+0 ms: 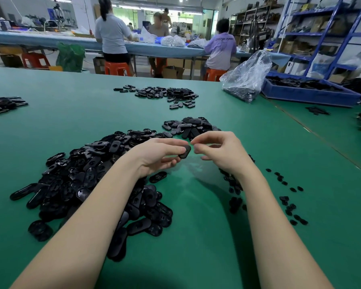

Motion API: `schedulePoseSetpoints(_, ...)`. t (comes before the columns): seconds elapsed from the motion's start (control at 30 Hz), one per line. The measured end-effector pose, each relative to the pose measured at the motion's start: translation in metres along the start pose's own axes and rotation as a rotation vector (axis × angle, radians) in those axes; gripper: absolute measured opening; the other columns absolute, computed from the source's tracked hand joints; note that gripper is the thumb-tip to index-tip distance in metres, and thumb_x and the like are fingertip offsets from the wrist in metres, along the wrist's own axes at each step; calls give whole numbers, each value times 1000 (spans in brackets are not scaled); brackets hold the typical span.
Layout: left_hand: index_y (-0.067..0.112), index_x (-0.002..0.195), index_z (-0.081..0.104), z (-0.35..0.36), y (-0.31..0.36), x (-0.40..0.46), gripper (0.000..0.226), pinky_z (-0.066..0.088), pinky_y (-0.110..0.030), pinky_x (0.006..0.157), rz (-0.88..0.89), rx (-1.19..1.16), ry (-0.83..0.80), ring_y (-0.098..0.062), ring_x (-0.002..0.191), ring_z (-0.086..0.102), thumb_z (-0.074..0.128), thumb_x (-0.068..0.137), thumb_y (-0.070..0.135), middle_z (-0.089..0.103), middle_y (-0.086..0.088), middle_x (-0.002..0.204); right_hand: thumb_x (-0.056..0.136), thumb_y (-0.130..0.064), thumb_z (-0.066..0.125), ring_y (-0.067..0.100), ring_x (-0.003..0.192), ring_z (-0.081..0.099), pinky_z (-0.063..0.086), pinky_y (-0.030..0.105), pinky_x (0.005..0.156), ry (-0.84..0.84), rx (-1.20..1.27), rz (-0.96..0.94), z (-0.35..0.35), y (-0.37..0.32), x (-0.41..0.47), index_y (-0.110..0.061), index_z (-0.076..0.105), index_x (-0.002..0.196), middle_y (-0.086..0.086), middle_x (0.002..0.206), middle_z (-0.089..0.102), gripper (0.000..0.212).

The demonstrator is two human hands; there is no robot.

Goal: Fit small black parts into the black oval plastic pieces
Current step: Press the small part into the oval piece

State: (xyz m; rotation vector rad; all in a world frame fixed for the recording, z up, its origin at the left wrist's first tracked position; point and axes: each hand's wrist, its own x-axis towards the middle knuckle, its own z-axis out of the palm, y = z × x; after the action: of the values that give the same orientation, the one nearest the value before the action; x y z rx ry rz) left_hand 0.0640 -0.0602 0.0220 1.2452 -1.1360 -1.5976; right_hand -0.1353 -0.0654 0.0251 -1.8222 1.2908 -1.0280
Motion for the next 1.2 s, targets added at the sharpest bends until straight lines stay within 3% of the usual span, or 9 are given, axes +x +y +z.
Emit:
schedulePoseSetpoints(0.07, 15, 99, 78, 4, -1, 1, 21, 55, -17, 59, 7, -48, 45, -9, 63, 69, 66, 92, -1, 76, -2, 85, 91, -22, 72, -2, 80, 69, 54, 18, 80, 138, -203, 55, -9, 7, 1, -36, 76, 80, -21, 80, 74, 19)
schedulePoseSetpoints(0.2, 11, 93, 74, 9, -3, 1, 21, 59, -22, 61, 51, -109, 125, -17, 70, 74, 64, 91, -7, 77, -9, 83, 91, -28, 67, 16, 100, 67, 51, 29, 82, 167, -533, 283, -23, 21, -5, -39, 76, 92, -13, 99, 75, 14)
schedulePoseSetpoints(0.4, 6, 97, 69, 14, -7, 1, 14, 59, -23, 59, 65, -76, 172, -23, 69, 75, 67, 90, -6, 75, -20, 92, 88, -38, 73, 17, 104, 66, 45, 27, 77, 119, -624, 353, -16, 22, -5, -42, 79, 99, -13, 107, 75, 13)
schedulePoseSetpoints(0.57, 6, 97, 68, 15, -9, 2, 11, 60, -22, 60, 79, -72, 213, -24, 77, 76, 70, 90, -1, 76, -20, 95, 91, -34, 70, 22, 105, 66, 44, 28, 77, 163, -683, 325, -10, 24, -5, -40, 78, 98, -8, 108, 74, 12)
schedulePoseSetpoints(0.73, 1, 94, 64, 17, -10, 2, 9, 60, -20, 60, 110, -152, 231, -23, 70, 76, 68, 90, -6, 74, -26, 94, 94, -38, 66, 13, 90, 65, 47, 28, 74, 178, -381, 236, -3, 17, 2, -35, 72, 85, -18, 86, 73, 11)
schedulePoseSetpoints(0.87, -2, 98, 62, 18, -11, 1, 13, 61, -21, 65, 113, -191, 222, -24, 74, 76, 69, 89, -7, 74, -23, 93, 93, -29, 70, 2, 66, 60, 42, 13, 56, 131, -49, 168, 7, 4, 2, -30, 76, 81, -8, 81, 78, 13)
schedulePoseSetpoints(1.03, -3, 97, 63, 19, -11, 0, 14, 60, -20, 66, 114, -244, 184, -26, 77, 77, 71, 86, -8, 76, -18, 85, 87, -21, 74, 4, 64, 61, 45, 18, 60, 82, 35, 182, 12, -4, 1, -28, 78, 82, -5, 77, 77, 10)
schedulePoseSetpoints(1.2, -1, 95, 64, 19, -12, 0, 15, 61, -21, 69, 121, -258, 163, -28, 82, 77, 72, 85, -8, 76, -22, 90, 85, -21, 77, -4, 64, 64, 43, 8, 54, 98, -3, 193, 12, -5, 1, -29, 80, 81, -7, 77, 77, 9)
